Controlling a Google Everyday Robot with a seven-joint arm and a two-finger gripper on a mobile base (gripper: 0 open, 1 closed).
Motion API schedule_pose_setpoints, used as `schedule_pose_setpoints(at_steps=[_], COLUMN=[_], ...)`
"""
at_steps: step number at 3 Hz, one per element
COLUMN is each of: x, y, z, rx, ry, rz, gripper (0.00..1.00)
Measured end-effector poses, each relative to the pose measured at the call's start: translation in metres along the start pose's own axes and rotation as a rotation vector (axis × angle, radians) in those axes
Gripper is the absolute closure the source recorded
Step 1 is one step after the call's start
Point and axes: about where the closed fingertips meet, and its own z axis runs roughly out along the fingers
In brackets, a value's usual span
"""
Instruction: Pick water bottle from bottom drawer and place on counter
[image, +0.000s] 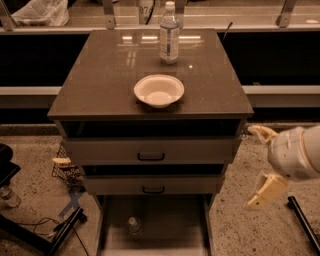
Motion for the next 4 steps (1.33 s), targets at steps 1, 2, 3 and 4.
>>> schedule_pose_setpoints(at_steps=[1, 2, 3, 4], x=[0.046, 0.07, 0.073, 0.074], y=[0.013, 0.021, 0.024, 0.024], z=[0.069, 0.106, 0.114, 0.117], rx=[0.056, 0.092, 0.093, 0.088], ry=[-0.182, -0.263, -0.275, -0.279], rz=[0.034, -0.037, -0.1, -0.098], gripper=[0.0, 0.0, 0.0, 0.0])
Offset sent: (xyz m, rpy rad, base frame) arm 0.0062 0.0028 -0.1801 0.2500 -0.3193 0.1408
